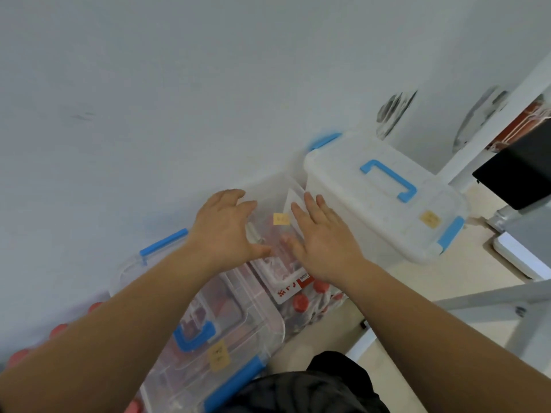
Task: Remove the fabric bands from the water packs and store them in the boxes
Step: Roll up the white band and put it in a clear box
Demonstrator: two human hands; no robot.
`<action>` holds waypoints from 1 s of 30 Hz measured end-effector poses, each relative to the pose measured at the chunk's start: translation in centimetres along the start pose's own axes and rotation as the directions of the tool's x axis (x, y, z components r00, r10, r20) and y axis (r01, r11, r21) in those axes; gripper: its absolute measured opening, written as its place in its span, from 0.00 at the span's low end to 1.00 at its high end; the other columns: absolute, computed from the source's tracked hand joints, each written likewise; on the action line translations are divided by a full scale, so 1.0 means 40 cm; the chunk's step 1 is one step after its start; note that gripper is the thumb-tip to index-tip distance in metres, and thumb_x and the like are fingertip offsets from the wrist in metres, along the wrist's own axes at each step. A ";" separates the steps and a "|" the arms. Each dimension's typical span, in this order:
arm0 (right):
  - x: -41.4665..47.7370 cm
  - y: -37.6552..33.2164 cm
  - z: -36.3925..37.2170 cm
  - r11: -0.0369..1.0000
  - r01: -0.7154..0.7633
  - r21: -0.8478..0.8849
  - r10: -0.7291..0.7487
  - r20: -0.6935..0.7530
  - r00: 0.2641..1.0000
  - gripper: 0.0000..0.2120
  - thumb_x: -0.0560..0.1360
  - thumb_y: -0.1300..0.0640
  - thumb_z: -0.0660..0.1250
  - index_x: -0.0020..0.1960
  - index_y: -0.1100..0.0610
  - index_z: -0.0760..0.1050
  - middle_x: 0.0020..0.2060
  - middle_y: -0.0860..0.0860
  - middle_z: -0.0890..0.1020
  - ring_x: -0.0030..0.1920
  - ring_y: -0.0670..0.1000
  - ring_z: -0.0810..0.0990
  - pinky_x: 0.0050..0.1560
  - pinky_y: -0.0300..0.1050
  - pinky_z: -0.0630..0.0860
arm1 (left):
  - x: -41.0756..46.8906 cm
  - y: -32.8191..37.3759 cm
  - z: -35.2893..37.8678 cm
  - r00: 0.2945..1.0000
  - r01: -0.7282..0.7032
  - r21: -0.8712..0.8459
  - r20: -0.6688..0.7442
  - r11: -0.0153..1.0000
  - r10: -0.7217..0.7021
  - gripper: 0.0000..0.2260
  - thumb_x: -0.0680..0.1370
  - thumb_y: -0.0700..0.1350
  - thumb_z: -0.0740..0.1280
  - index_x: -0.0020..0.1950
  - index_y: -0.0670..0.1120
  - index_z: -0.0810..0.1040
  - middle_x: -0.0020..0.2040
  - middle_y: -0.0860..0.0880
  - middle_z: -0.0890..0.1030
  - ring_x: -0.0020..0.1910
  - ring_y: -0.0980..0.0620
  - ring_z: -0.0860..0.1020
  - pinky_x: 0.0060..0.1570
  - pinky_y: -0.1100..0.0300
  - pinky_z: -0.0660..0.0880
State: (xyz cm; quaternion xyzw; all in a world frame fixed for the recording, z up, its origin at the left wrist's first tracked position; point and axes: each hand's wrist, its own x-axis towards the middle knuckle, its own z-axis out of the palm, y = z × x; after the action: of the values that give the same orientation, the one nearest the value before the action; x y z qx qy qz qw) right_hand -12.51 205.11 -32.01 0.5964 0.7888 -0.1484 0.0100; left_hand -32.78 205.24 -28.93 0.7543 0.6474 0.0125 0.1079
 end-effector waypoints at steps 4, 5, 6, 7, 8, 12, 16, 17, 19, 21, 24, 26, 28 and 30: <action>0.004 0.011 -0.002 1.000 -0.007 0.010 0.007 0.040 0.999 0.39 0.81 0.32 0.45 0.83 0.51 0.40 0.82 0.52 0.38 0.82 0.52 0.37 0.81 0.51 0.41 | 0.021 -0.005 0.015 0.994 -0.041 -0.052 0.101 0.998 0.046 0.51 0.67 0.72 0.68 0.81 0.49 0.54 0.82 0.49 0.51 0.81 0.49 0.48 0.78 0.53 0.49; 0.005 0.011 0.001 1.000 -0.010 0.006 0.010 0.035 0.999 0.39 0.81 0.31 0.45 0.83 0.51 0.39 0.82 0.51 0.38 0.82 0.52 0.36 0.81 0.51 0.41 | 0.022 -0.007 0.018 0.993 -0.046 -0.038 0.112 0.998 0.050 0.51 0.67 0.73 0.67 0.81 0.49 0.53 0.82 0.49 0.50 0.81 0.50 0.47 0.78 0.53 0.49; 0.006 0.010 0.006 1.000 -0.013 -0.006 0.013 0.025 1.000 0.39 0.80 0.31 0.44 0.83 0.51 0.39 0.83 0.51 0.38 0.82 0.52 0.36 0.80 0.51 0.41 | 0.025 -0.009 0.021 0.992 -0.050 -0.018 0.117 0.999 0.052 0.51 0.67 0.74 0.66 0.81 0.49 0.52 0.82 0.49 0.49 0.81 0.50 0.47 0.78 0.53 0.49; 0.008 0.008 0.011 1.000 -0.016 -0.020 0.016 0.012 1.000 0.40 0.80 0.30 0.43 0.83 0.51 0.39 0.83 0.52 0.38 0.82 0.52 0.36 0.80 0.51 0.41 | 0.028 -0.012 0.023 0.991 -0.056 0.001 0.121 0.998 0.055 0.51 0.68 0.74 0.65 0.81 0.49 0.51 0.82 0.49 0.48 0.81 0.50 0.46 0.78 0.54 0.49; 0.010 0.006 0.016 0.999 -0.020 -0.037 0.020 0.001 1.000 0.40 0.80 0.30 0.42 0.83 0.51 0.39 0.83 0.52 0.38 0.82 0.52 0.36 0.80 0.51 0.41 | 0.031 -0.015 0.026 0.990 -0.062 0.019 0.126 0.998 0.059 0.51 0.68 0.75 0.64 0.82 0.49 0.50 0.82 0.49 0.48 0.81 0.50 0.46 0.78 0.54 0.48; 0.017 0.002 0.023 0.996 -0.040 -0.081 0.039 -0.017 0.999 0.42 0.77 0.28 0.39 0.83 0.51 0.37 0.82 0.52 0.36 0.82 0.52 0.36 0.79 0.50 0.40 | 0.039 -0.020 0.035 0.983 -0.090 0.041 0.165 0.995 0.082 0.52 0.69 0.77 0.60 0.82 0.48 0.46 0.82 0.47 0.43 0.81 0.49 0.42 0.79 0.53 0.46; 0.018 -0.003 0.020 0.994 -0.050 -0.096 0.050 -0.003 0.999 0.43 0.76 0.26 0.38 0.83 0.50 0.37 0.82 0.52 0.36 0.82 0.53 0.36 0.80 0.51 0.40 | 0.044 -0.019 0.032 0.982 -0.103 0.061 0.163 0.993 0.092 0.52 0.69 0.77 0.59 0.82 0.48 0.48 0.82 0.47 0.45 0.81 0.48 0.43 0.79 0.51 0.47; 0.019 -0.004 0.019 0.994 -0.052 -0.095 0.052 0.001 0.999 0.43 0.76 0.26 0.38 0.83 0.50 0.38 0.82 0.52 0.36 0.82 0.53 0.37 0.80 0.52 0.41 | 0.048 -0.020 0.029 0.982 -0.107 0.063 0.162 0.992 0.096 0.52 0.68 0.77 0.59 0.82 0.48 0.48 0.82 0.47 0.46 0.81 0.48 0.44 0.79 0.52 0.48; 0.020 -0.003 0.014 0.994 -0.052 -0.092 0.053 0.008 0.999 0.43 0.76 0.26 0.40 0.83 0.50 0.39 0.83 0.52 0.38 0.83 0.54 0.40 0.80 0.52 0.43 | 0.053 -0.019 0.021 0.981 -0.114 0.062 0.166 0.992 0.102 0.52 0.68 0.77 0.61 0.81 0.47 0.50 0.82 0.47 0.48 0.81 0.48 0.46 0.79 0.52 0.49; 0.022 -0.002 0.008 0.995 -0.049 -0.089 0.051 0.011 0.999 0.44 0.76 0.26 0.40 0.83 0.50 0.41 0.83 0.52 0.39 0.83 0.54 0.41 0.80 0.52 0.44 | 0.053 -0.019 0.017 0.980 -0.119 0.061 0.168 0.991 0.108 0.52 0.68 0.76 0.61 0.81 0.47 0.51 0.82 0.46 0.49 0.81 0.47 0.47 0.79 0.52 0.50; 0.018 -0.002 0.002 0.995 -0.043 -0.089 0.045 0.017 0.999 0.44 0.75 0.25 0.39 0.83 0.50 0.41 0.83 0.53 0.40 0.83 0.55 0.42 0.81 0.52 0.44 | 0.046 -0.016 0.017 0.980 -0.127 0.064 0.163 0.990 0.115 0.51 0.69 0.76 0.60 0.81 0.47 0.50 0.82 0.46 0.49 0.81 0.47 0.47 0.78 0.52 0.49; 0.014 -0.003 -0.001 0.995 -0.032 -0.098 0.034 0.022 0.999 0.44 0.76 0.26 0.40 0.83 0.52 0.43 0.83 0.54 0.42 0.83 0.56 0.43 0.81 0.53 0.45 | 0.040 -0.015 0.017 0.979 -0.123 0.069 0.170 0.990 0.110 0.50 0.70 0.75 0.61 0.81 0.47 0.50 0.82 0.46 0.47 0.81 0.47 0.46 0.78 0.52 0.49; 0.023 -0.008 -0.008 0.995 -0.004 -0.104 0.002 -0.015 1.000 0.42 0.78 0.29 0.44 0.83 0.54 0.48 0.83 0.57 0.47 0.82 0.58 0.47 0.82 0.53 0.47 | 0.033 -0.018 0.019 0.982 -0.105 0.068 0.163 0.992 0.093 0.51 0.69 0.75 0.62 0.81 0.47 0.50 0.83 0.47 0.47 0.81 0.48 0.45 0.79 0.52 0.49; 0.054 -0.015 -0.018 0.997 0.045 -0.070 -0.048 -0.046 0.998 0.37 0.81 0.34 0.47 0.82 0.56 0.50 0.82 0.59 0.50 0.82 0.59 0.49 0.82 0.54 0.48 | 0.023 -0.018 0.020 0.984 -0.088 0.063 0.162 0.994 0.077 0.52 0.68 0.76 0.63 0.81 0.48 0.50 0.83 0.48 0.47 0.81 0.49 0.45 0.78 0.53 0.48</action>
State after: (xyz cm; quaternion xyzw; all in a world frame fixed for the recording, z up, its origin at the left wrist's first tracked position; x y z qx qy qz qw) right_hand -13.57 207.16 -31.60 0.5806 0.8071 -0.1071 0.0084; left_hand -33.22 206.13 -29.95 0.7824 0.6050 -0.0661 0.1322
